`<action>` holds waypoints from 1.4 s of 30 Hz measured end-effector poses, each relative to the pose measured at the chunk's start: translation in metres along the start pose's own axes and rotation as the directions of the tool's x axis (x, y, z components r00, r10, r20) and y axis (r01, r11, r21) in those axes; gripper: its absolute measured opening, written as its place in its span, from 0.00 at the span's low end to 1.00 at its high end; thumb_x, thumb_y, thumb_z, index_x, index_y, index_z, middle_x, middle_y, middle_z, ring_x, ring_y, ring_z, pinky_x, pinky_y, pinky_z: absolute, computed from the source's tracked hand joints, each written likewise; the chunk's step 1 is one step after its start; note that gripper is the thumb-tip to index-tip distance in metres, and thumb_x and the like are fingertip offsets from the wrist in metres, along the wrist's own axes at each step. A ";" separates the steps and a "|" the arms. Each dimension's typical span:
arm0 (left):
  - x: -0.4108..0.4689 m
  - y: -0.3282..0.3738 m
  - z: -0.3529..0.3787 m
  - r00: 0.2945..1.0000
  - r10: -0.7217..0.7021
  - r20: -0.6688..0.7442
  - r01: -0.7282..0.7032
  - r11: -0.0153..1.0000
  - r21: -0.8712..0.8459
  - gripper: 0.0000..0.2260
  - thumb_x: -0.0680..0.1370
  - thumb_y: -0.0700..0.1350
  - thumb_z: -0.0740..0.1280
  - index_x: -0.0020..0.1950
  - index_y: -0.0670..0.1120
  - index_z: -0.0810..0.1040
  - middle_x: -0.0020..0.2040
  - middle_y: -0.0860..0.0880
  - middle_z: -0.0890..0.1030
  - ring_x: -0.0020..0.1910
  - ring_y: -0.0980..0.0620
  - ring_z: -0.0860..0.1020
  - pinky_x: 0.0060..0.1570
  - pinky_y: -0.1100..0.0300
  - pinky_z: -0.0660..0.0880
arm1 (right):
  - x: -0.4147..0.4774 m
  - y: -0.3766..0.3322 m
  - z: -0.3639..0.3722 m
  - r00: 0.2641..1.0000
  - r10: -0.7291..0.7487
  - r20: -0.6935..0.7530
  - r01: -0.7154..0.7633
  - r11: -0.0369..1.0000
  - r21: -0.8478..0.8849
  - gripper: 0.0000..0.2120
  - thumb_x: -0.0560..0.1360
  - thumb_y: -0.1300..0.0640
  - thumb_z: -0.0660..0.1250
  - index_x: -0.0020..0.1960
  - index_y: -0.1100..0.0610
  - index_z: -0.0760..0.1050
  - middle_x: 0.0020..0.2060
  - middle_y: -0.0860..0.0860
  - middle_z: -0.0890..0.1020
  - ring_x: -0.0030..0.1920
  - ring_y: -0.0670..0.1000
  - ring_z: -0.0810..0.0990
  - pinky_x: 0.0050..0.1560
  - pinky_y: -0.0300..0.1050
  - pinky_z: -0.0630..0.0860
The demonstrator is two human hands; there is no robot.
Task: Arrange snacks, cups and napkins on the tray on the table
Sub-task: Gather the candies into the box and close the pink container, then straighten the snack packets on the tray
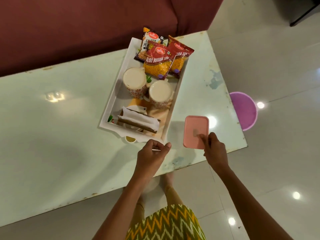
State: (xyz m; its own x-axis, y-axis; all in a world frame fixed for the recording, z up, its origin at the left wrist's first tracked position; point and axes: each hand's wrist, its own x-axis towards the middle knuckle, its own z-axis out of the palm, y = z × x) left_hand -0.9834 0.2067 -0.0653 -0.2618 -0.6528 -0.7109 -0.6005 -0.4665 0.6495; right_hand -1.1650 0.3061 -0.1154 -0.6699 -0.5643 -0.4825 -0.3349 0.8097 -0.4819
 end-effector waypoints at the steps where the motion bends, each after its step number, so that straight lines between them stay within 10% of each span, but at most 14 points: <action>1: 0.001 0.000 0.004 1.000 0.000 0.002 0.000 1.000 0.004 0.13 0.71 0.57 0.67 0.44 0.48 0.75 0.45 0.51 0.82 0.46 0.57 0.77 0.34 0.73 0.68 | 0.007 0.008 -0.003 1.000 0.015 0.015 -0.015 1.000 -0.005 0.19 0.78 0.44 0.55 0.42 0.61 0.64 0.32 0.60 0.78 0.33 0.63 0.79 0.35 0.58 0.78; 18: 0.019 0.006 0.027 0.995 -0.029 -0.092 0.029 1.000 0.000 0.07 0.75 0.51 0.66 0.46 0.47 0.76 0.46 0.50 0.82 0.48 0.53 0.79 0.41 0.67 0.70 | 0.060 0.034 -0.015 0.982 -0.002 0.191 0.048 0.971 -0.236 0.18 0.77 0.42 0.57 0.48 0.58 0.67 0.36 0.53 0.78 0.39 0.59 0.79 0.36 0.50 0.76; 32: 0.052 0.008 -0.022 0.832 0.016 -0.554 -0.048 0.998 -0.044 0.03 0.74 0.39 0.65 0.45 0.46 0.75 0.43 0.47 0.79 0.41 0.47 0.77 0.39 0.61 0.71 | 0.174 -0.115 -0.042 0.787 -0.595 -0.161 0.542 0.792 -0.280 0.20 0.75 0.47 0.65 0.54 0.64 0.74 0.51 0.62 0.79 0.51 0.62 0.76 0.46 0.52 0.72; 38: 0.087 -0.018 -0.036 0.693 -0.243 -0.679 0.194 0.970 -0.150 0.18 0.72 0.40 0.69 0.59 0.36 0.71 0.59 0.36 0.75 0.59 0.38 0.73 0.59 0.46 0.69 | 0.276 -0.209 -0.031 0.860 -0.509 -0.028 0.496 0.848 -0.186 0.25 0.76 0.40 0.58 0.57 0.61 0.73 0.57 0.61 0.78 0.59 0.61 0.74 0.58 0.54 0.69; 42: 0.099 -0.035 -0.030 0.624 -0.546 -0.559 0.370 0.837 -0.404 0.22 0.73 0.46 0.68 0.63 0.37 0.69 0.62 0.37 0.73 0.61 0.37 0.72 0.59 0.46 0.69 | 0.311 -0.234 -0.018 0.890 -0.394 0.231 0.448 0.851 -0.274 0.31 0.75 0.33 0.48 0.33 0.56 0.73 0.49 0.65 0.80 0.53 0.64 0.77 0.55 0.52 0.70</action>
State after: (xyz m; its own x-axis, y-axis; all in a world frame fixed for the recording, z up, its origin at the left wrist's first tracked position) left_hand -0.9655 0.1398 -0.1501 0.5872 -0.4864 -0.6470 -0.2937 -0.8728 0.3897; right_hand -1.3074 -0.0561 -0.1395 -0.3113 -0.8581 -0.4083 -0.7664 0.4808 -0.4261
